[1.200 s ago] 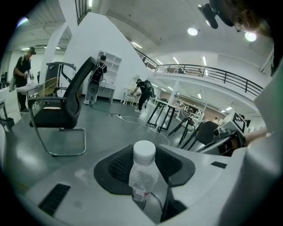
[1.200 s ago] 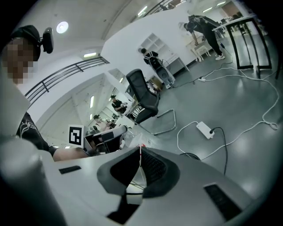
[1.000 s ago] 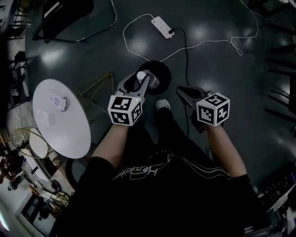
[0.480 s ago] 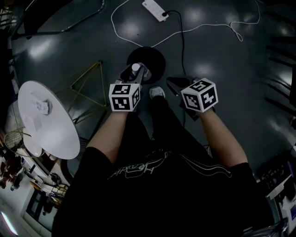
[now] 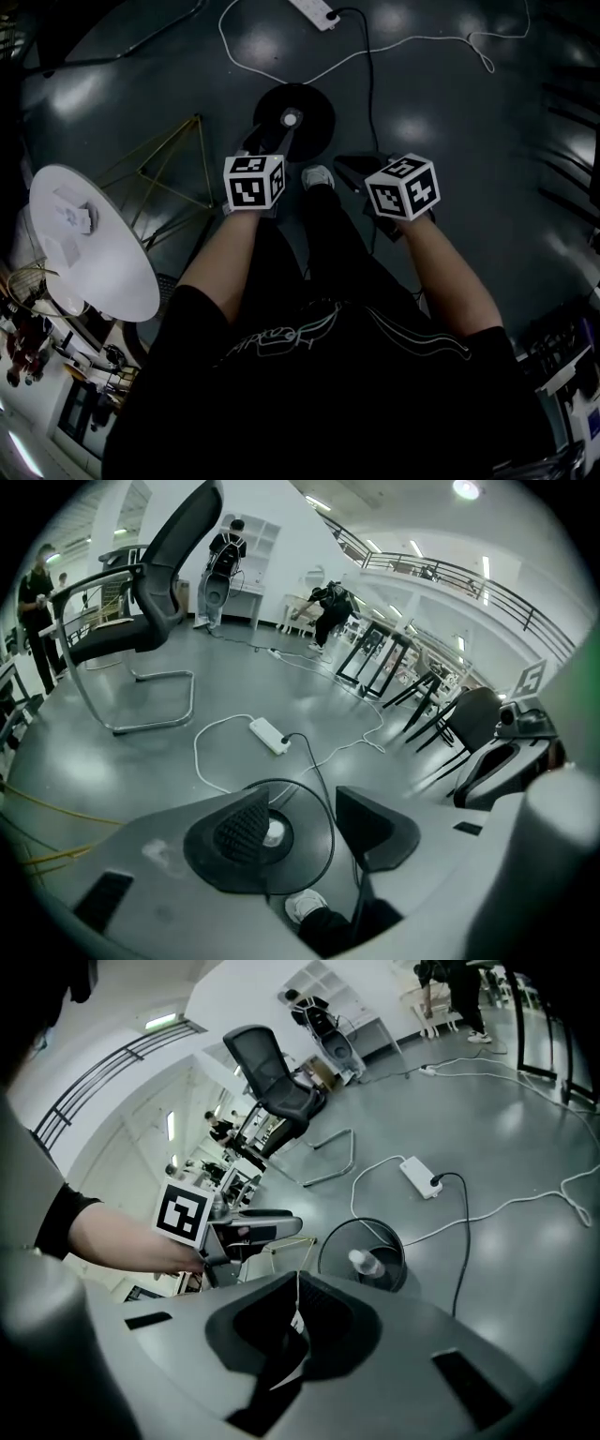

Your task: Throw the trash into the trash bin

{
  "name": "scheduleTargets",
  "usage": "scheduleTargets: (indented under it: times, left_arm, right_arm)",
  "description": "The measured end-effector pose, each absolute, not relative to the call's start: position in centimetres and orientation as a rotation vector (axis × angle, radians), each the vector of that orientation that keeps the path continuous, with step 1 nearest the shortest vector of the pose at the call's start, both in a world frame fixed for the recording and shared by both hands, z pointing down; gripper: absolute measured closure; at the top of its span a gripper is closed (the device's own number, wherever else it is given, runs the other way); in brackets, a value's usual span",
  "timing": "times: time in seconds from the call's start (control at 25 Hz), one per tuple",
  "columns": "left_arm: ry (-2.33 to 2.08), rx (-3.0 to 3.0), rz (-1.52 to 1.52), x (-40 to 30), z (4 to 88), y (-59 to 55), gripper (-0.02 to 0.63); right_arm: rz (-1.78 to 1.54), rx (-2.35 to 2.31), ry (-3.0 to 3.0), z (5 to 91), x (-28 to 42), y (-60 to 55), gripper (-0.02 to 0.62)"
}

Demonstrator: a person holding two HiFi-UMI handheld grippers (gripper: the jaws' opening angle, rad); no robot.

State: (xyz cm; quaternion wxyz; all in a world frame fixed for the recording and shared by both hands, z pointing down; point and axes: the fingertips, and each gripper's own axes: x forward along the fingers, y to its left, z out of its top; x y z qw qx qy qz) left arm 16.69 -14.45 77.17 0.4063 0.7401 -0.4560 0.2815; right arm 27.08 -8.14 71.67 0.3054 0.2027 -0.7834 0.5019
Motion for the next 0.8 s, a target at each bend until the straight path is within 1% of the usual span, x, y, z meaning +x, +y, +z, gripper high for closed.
scheduleTargets:
  times: [0.12, 0.44, 0.64, 0.8]
  left_arm:
    - [-1.146, 1.852, 0.718, 16.3, 77.3, -13.7, 0.382]
    - [-1.153, 1.826, 0.681, 15.0, 75.7, -12.1, 0.377]
    - [-1.191, 1.83, 0.605, 13.5, 72.6, -11.9, 0.377]
    - [-1.218, 1.85, 0.492, 12.4, 68.2, -12.0, 0.377]
  right_arm:
    - [1.327, 0.547, -2.074, 71.5, 27.1, -8.1, 0.56]
    - [1.361, 0.568, -2.086, 70.4, 26.8, -8.2, 0.56]
    - [1.357, 0.565, -2.107, 68.6, 25.8, -8.4, 0.56]
    - [1.422, 0.563, -2.143, 65.6, 24.6, -9.1, 0.56]
